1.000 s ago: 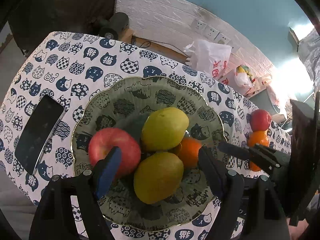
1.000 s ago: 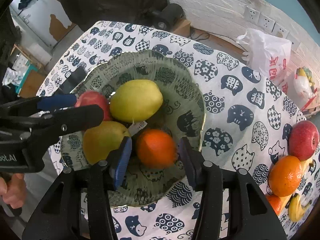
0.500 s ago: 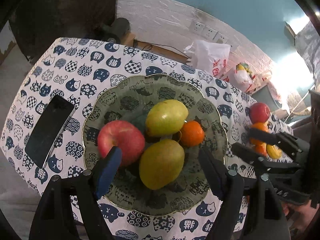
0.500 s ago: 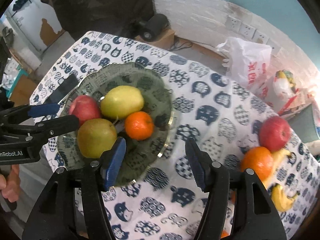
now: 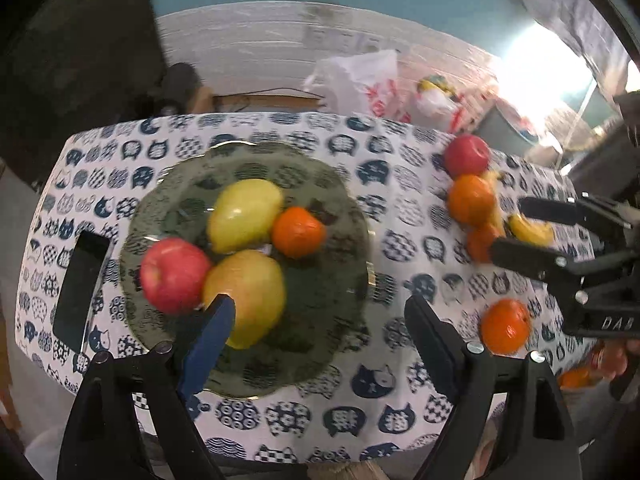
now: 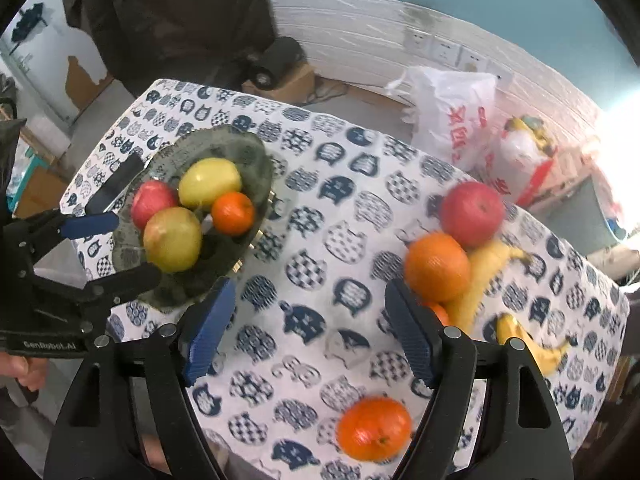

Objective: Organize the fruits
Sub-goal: 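Move the right tool to a large orange on the cloth and close on it, then close the left tool on a small mandarin while the right tool lifts the large orange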

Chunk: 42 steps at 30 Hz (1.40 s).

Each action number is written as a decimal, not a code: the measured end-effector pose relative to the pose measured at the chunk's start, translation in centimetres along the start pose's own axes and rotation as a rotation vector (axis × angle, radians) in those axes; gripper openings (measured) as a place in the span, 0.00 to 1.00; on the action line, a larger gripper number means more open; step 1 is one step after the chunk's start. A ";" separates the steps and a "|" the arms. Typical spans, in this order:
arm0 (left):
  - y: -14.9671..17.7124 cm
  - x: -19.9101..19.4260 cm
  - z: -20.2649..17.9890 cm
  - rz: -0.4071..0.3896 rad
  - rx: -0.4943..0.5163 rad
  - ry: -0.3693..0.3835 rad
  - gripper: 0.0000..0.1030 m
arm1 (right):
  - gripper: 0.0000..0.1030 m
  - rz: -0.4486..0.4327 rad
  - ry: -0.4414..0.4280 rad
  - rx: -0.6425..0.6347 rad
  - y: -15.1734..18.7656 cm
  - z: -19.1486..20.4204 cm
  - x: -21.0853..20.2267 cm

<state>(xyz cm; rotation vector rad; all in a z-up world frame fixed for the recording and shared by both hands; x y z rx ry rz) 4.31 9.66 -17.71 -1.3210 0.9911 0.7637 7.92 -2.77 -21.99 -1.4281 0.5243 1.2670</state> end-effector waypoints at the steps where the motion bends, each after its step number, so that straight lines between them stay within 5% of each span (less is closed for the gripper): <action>1: 0.0 0.0 -0.7 0.000 0.012 0.007 0.86 | 0.76 0.003 0.004 0.008 0.4 -0.6 -0.3; 23: 2.7 3.4 -9.4 0.127 0.204 0.056 0.86 | 0.76 0.174 0.022 0.144 9.5 -8.4 1.8; 39: 3.4 5.9 -10.9 0.185 0.249 0.051 0.86 | 0.76 0.219 0.026 0.119 11.0 -8.4 5.5; 42: 3.2 6.1 -10.8 0.191 0.245 0.054 0.86 | 0.69 0.231 0.018 0.106 11.1 -8.2 6.0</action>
Point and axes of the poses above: each gripper's, at about its wrist camera, not at the fingertips, and x roughly the way its jaws point, z to its left, y to its underside, the point moved 4 cm from there along x, roughly the way its jaws point, and after that the axes turned 14 degrees about x, right-handed, at the moved point
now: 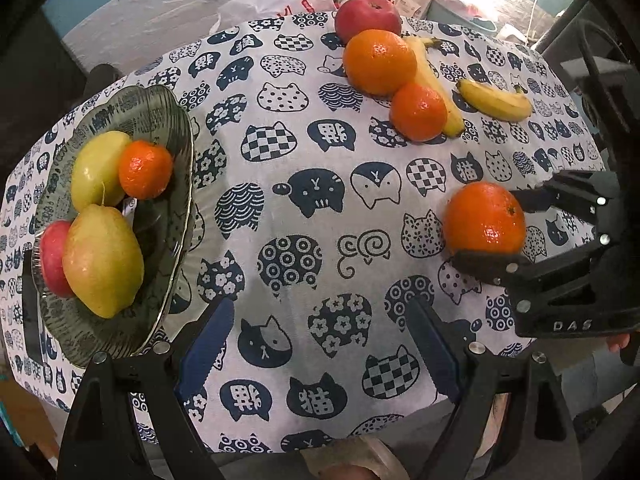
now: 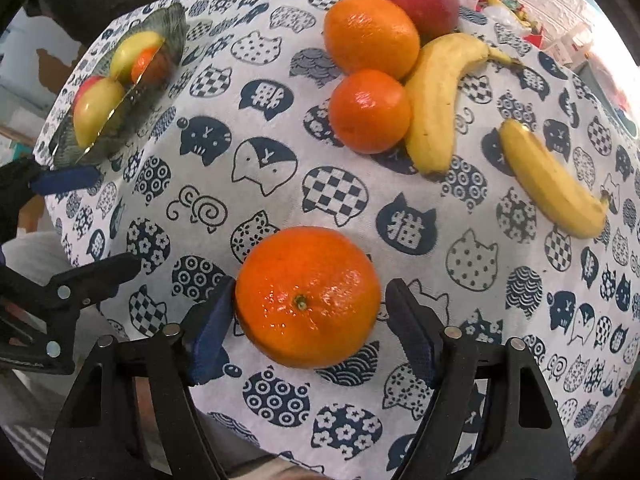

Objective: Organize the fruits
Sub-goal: 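Close the left tool on a small mandarin while the right tool lifts the large orange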

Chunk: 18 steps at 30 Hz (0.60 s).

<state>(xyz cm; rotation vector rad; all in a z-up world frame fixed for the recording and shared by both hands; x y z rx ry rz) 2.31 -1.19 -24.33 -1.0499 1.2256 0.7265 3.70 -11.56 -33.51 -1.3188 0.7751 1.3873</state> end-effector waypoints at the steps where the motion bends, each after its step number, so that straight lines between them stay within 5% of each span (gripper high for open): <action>1: -0.1 0.1 0.0 0.002 -0.002 0.001 0.86 | 0.69 -0.003 0.000 -0.005 0.0 0.0 0.0; 18: -6.4 1.0 -1.2 -0.024 -0.020 0.031 0.86 | 0.67 -0.206 0.065 0.144 -2.9 -7.8 -5.5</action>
Point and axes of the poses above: each gripper's, at about its wrist camera, not at the fingertips, and x roughly the way its jaws point, z to its left, y to its underside, the point moved 4 cm from there along x, roughly the way its jaws point, and after that the axes turned 14 degrees about x, right-handed, at the moved point
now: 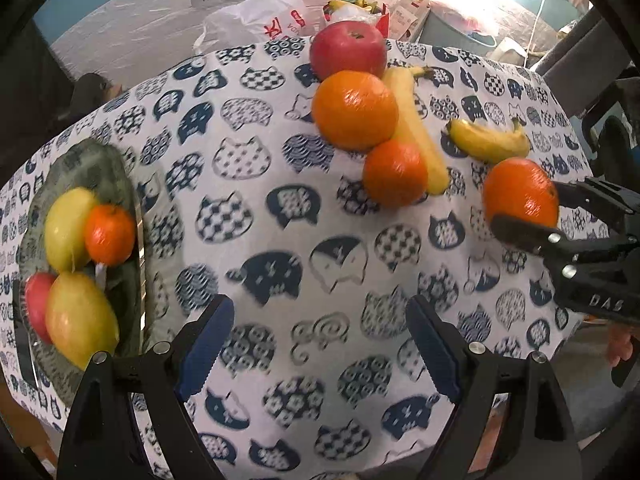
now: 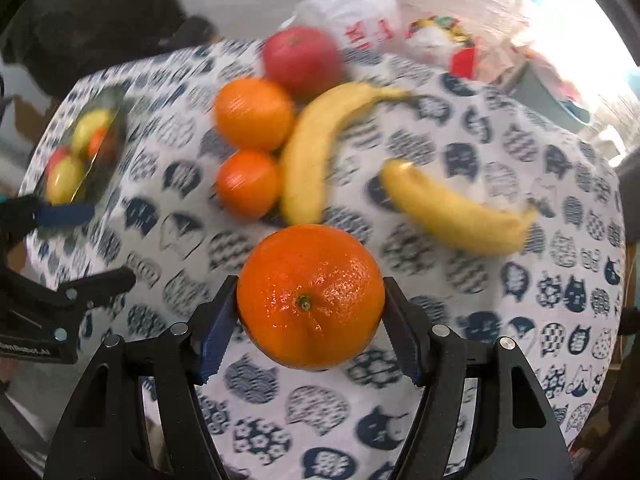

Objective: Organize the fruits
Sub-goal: 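Close the left tool on a small mandarin while the right tool lifts the large orange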

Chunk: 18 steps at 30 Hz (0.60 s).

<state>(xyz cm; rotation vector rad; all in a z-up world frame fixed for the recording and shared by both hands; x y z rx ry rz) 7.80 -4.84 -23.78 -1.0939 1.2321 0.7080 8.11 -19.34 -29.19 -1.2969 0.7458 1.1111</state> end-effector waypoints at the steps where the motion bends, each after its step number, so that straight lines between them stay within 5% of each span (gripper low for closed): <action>1: -0.2 0.1 -0.1 -0.001 0.001 0.001 0.86 | 0.67 -0.012 0.003 0.013 -0.4 -0.6 -0.2; 18: -6.0 4.5 -1.7 0.027 -0.043 0.020 0.86 | 0.67 -0.060 -0.023 0.143 -2.0 -6.6 -0.8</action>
Point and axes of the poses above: each gripper's, at about its wrist camera, not at the fingertips, and x roughly the way its jaws point, z to its left, y to its underside, the point moved 4 cm from there along x, roughly the way its jaws point, and after that the axes turned 14 degrees about x, right-handed, at the moved point
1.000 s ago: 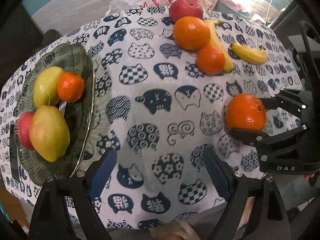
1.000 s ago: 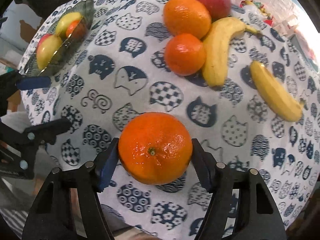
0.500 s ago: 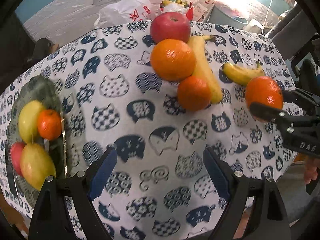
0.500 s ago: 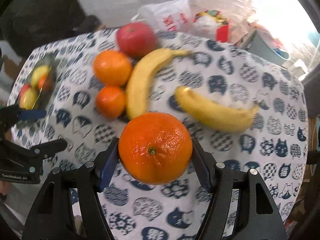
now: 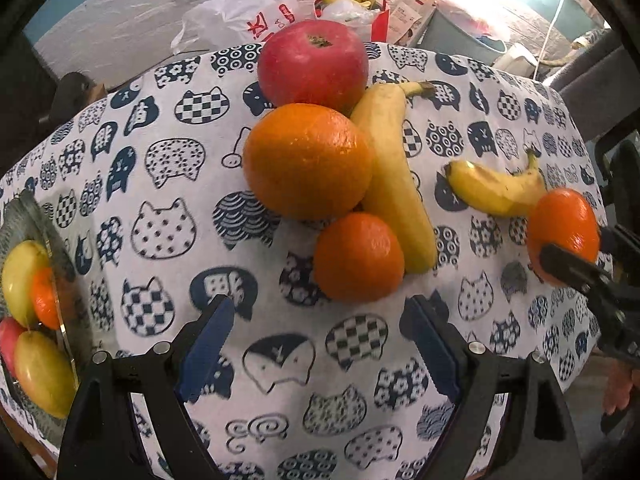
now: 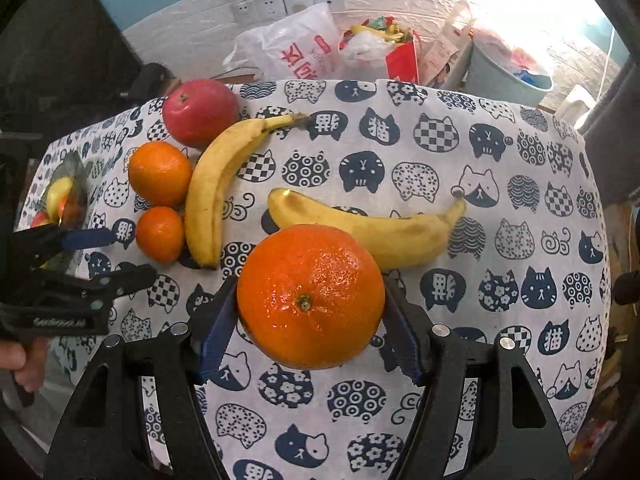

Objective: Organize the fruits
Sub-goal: 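Close the left tool on a small mandarin while the right tool lifts the large orange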

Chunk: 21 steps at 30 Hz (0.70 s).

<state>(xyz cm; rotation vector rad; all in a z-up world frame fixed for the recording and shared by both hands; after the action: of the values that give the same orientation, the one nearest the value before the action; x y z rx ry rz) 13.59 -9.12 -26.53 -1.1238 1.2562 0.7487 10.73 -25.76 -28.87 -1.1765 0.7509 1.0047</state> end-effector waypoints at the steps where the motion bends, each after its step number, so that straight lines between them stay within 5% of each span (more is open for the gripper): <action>1: -0.2 0.2 0.0 0.003 -0.003 0.000 0.86 | 0.67 0.000 -0.005 0.006 -0.2 -0.2 0.0; 16: -3.0 2.3 -0.2 -0.012 -0.002 -0.004 0.86 | 0.67 0.009 -0.045 0.023 -1.5 0.0 0.5; 21: -3.2 1.7 -1.7 -0.045 0.035 0.077 0.50 | 0.67 0.012 -0.045 0.018 -1.6 0.3 0.7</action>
<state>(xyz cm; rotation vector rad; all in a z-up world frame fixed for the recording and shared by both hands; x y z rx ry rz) 16.26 -11.98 -27.33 -1.1584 1.2996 0.6527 12.47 -25.42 -28.83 -1.1313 0.7307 1.0295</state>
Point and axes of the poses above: each gripper's, at about its wrist camera, not at the fingertips, and x roughly the way its jaws point, z to its left, y to its underside, the point moved 4 cm from there along x, roughly the way its jaws point, and after that the axes turned 14 degrees about x, right-handed, at the moved point
